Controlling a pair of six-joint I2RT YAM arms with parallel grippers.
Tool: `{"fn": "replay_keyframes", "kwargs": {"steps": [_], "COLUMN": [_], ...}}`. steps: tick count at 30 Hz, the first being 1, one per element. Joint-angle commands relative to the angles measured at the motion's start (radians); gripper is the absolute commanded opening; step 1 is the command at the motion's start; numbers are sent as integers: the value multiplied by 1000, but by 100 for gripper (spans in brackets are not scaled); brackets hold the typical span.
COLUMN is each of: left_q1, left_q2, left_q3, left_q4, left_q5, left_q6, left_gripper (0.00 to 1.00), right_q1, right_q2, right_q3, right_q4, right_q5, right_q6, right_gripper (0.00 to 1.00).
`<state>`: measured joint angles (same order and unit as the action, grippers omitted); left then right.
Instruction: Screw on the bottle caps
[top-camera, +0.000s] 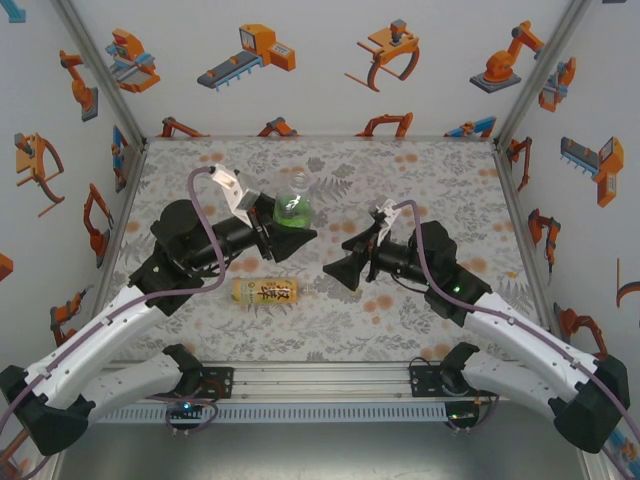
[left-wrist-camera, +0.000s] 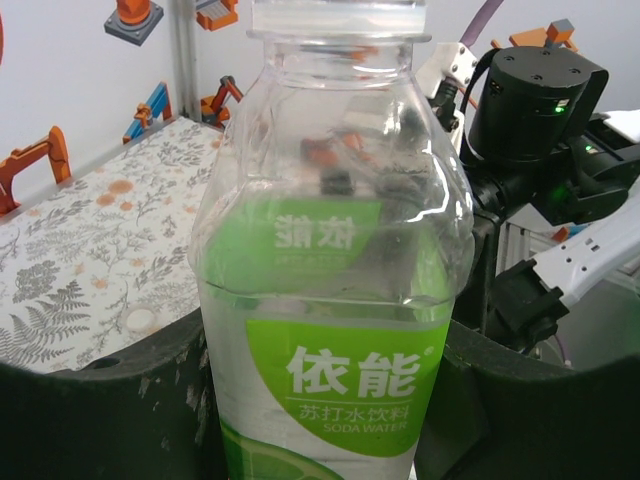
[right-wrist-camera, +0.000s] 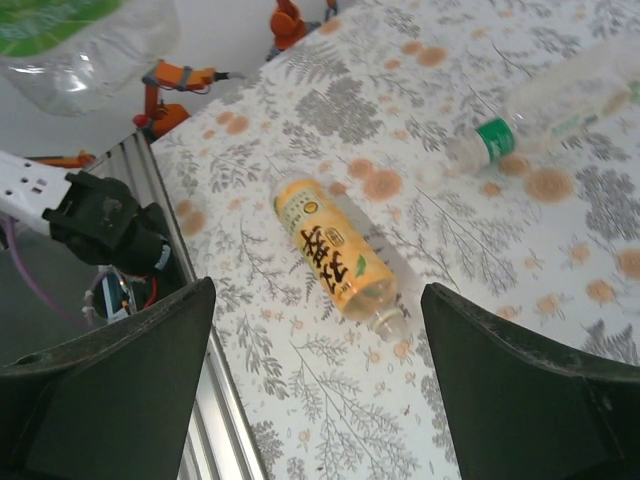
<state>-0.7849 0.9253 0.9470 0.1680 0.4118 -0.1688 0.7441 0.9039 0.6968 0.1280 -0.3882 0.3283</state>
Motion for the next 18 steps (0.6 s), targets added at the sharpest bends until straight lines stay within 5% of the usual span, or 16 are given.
{"fn": "replay_keyframes", "kwargs": {"steps": [1, 14, 18], "left_q1": [-3, 18, 50], "left_q2": [-6, -46, -84], "left_q3": [-16, -66, -114], "left_q4": [41, -37, -44], "left_q5": [-23, -9, -8], "left_q6": [-15, 2, -24], "left_gripper": [29, 1, 0], "right_q1": [5, 5, -9], "right_q2": [-12, 185, 292], "right_q3": [54, 204, 280], "right_q4": [-199, -501, -527], "right_q5": [154, 449, 489], "right_q6": [48, 226, 232], "right_gripper": [74, 70, 70]}}
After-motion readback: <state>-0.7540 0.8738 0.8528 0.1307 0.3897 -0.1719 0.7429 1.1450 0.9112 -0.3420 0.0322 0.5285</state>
